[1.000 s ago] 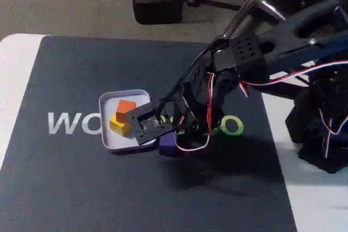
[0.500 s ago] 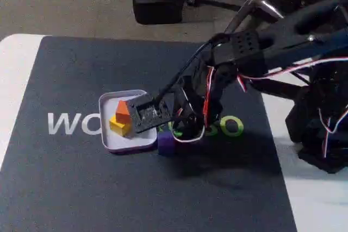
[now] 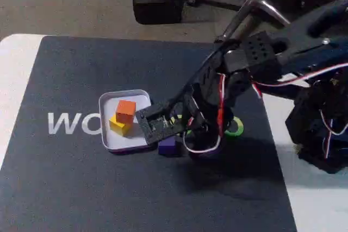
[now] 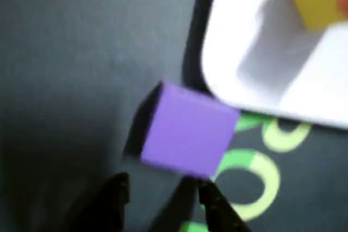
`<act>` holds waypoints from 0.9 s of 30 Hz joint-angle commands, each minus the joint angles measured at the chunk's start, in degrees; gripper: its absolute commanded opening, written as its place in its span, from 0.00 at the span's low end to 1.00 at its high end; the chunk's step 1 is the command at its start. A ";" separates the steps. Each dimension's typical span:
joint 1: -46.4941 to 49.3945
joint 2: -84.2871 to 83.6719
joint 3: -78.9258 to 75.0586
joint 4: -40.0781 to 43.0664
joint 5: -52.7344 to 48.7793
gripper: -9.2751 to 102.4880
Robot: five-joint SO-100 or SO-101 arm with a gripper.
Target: Move blocks one by one until all three blocks are in the tray.
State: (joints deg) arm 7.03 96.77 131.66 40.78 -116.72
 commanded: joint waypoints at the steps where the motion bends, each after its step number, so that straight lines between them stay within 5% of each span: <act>1: -0.97 3.16 -0.18 -0.53 1.67 0.22; 8: -1.23 3.25 -0.79 -3.25 7.21 0.31; 27: 0.79 1.41 -3.60 -6.59 17.14 0.31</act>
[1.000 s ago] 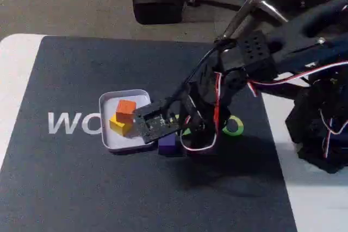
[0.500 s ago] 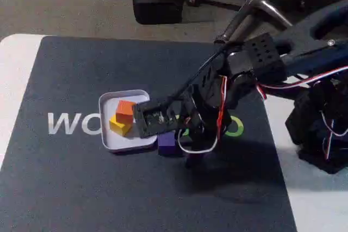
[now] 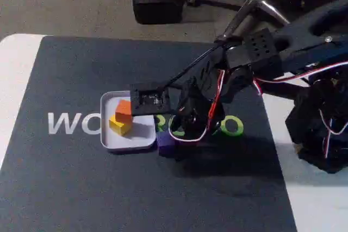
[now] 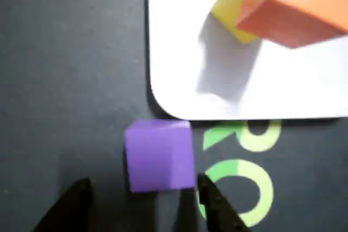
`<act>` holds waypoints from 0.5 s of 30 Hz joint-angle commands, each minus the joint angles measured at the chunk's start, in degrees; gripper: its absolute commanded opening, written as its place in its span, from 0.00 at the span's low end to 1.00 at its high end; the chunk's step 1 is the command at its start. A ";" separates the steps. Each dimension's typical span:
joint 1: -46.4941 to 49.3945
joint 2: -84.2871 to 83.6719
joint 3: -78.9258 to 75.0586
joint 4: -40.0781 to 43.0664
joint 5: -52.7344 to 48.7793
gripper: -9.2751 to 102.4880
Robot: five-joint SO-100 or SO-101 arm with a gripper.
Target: Move blocks one by one until all three blocks are in the tray.
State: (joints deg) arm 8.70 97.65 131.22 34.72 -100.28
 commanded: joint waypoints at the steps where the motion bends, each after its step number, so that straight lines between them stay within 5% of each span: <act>1: -1.05 -0.26 -3.96 -0.53 1.05 0.31; 11: -1.49 -9.93 -12.92 -0.53 3.08 0.30; 15: -1.05 -10.55 -13.36 -0.53 2.81 0.20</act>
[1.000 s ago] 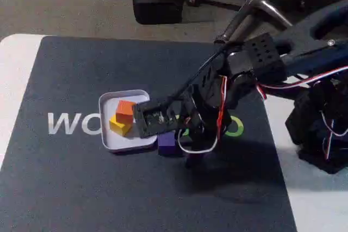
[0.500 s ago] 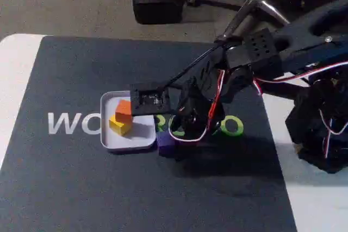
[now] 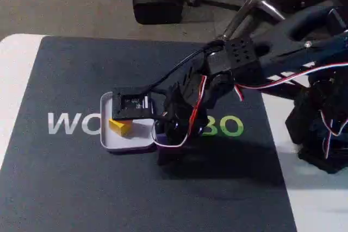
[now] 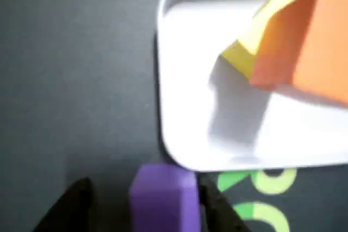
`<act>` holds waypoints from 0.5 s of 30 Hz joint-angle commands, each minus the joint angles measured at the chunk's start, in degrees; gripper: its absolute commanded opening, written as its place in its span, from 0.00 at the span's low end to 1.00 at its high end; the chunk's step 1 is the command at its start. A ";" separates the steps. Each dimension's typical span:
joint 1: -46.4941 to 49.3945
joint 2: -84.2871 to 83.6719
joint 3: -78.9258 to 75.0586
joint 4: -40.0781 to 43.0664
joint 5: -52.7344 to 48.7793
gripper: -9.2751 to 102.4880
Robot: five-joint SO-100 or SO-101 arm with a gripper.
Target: Move blocks one by one until all three blocks are in the tray.
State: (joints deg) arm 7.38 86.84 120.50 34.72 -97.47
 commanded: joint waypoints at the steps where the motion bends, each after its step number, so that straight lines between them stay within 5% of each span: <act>1: 0.44 0.26 -2.64 -0.53 -0.09 0.16; 5: 0.79 0.70 -2.46 -0.26 0.00 0.01; 15: 2.20 4.04 -1.93 0.09 2.20 0.01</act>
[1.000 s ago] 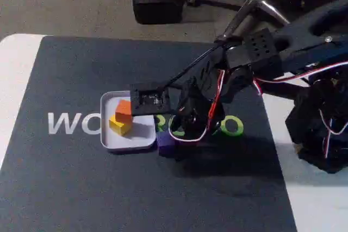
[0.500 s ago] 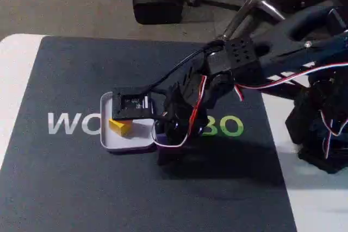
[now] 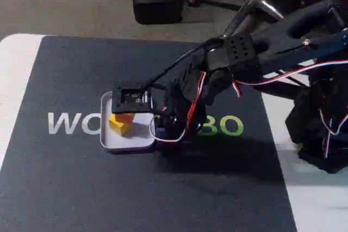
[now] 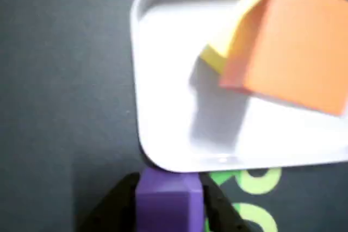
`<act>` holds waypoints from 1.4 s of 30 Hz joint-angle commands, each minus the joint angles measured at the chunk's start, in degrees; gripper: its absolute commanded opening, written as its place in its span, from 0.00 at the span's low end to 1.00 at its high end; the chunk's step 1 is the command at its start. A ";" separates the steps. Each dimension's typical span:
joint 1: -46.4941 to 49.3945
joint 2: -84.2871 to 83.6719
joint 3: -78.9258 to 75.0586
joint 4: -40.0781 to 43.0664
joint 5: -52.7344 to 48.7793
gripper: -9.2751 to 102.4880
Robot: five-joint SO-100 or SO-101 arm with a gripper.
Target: Move blocks one by one until all three blocks are in the tray.
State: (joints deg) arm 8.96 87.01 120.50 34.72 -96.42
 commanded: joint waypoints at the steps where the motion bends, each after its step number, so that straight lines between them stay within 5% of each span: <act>1: 0.88 4.66 -1.93 0.09 2.02 0.01; 17: 4.83 15.03 -2.02 -0.44 11.95 0.01; 42: 12.22 -4.39 -20.83 -0.62 12.30 0.01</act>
State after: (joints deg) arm 20.57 82.44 103.10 34.72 -83.76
